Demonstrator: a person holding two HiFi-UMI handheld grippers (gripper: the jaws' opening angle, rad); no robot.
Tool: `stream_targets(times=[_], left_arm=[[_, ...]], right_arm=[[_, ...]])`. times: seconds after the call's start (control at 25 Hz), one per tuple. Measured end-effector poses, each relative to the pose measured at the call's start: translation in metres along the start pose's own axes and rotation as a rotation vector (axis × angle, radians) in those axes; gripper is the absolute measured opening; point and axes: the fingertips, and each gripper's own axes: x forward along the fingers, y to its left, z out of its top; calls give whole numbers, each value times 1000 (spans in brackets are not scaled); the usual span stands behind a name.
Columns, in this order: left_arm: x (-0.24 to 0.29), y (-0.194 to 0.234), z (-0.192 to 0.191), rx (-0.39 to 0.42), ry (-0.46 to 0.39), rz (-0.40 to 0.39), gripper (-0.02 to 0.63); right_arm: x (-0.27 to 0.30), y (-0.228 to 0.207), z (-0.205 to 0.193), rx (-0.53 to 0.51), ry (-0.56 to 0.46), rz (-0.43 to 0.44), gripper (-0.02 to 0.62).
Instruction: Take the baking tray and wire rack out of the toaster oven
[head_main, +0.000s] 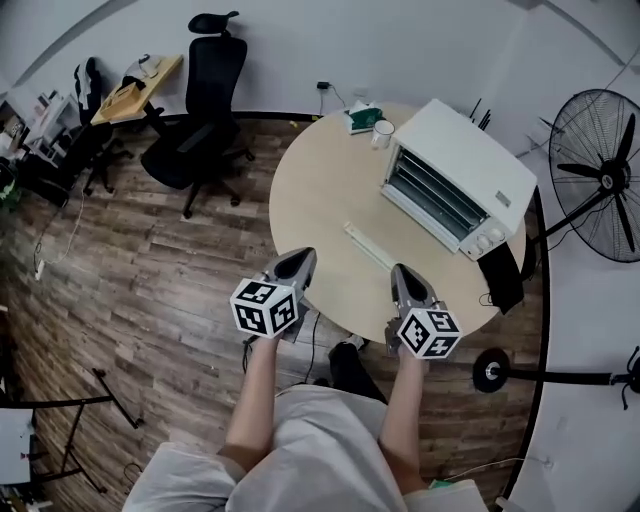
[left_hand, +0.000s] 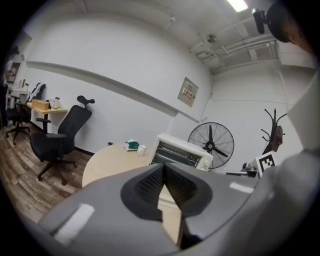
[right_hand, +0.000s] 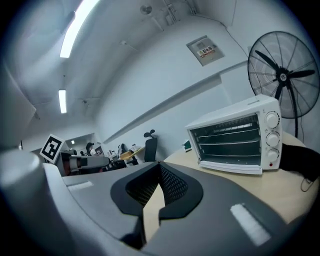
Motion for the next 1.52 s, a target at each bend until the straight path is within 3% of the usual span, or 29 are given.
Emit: stream_targets(times=[0.24, 0.56, 0.72, 1.16, 1.28, 1.44, 1.52], left_arm=[[77, -21, 27, 46, 33, -58, 55], [166, -55, 41, 45, 81, -134, 55], [201, -60, 32, 0, 122, -164, 55], [285, -74, -17, -1, 250, -219, 55], [306, -73, -29, -59, 263, -233, 55], [333, -63, -37, -241, 245, -231, 55], [345, -65, -38, -265, 241, -237, 55]], right_arm=[[37, -41, 35, 45, -35, -17, -2], [57, -117, 64, 115, -55, -103, -1], [68, -144, 61, 142, -43, -145, -2], [84, -226, 46, 302, -98, -245, -2], [82, -247, 42, 389, -160, -270, -1], [80, -267, 35, 516, -224, -283, 0], [77, -275, 34, 561, -257, -294, 0]])
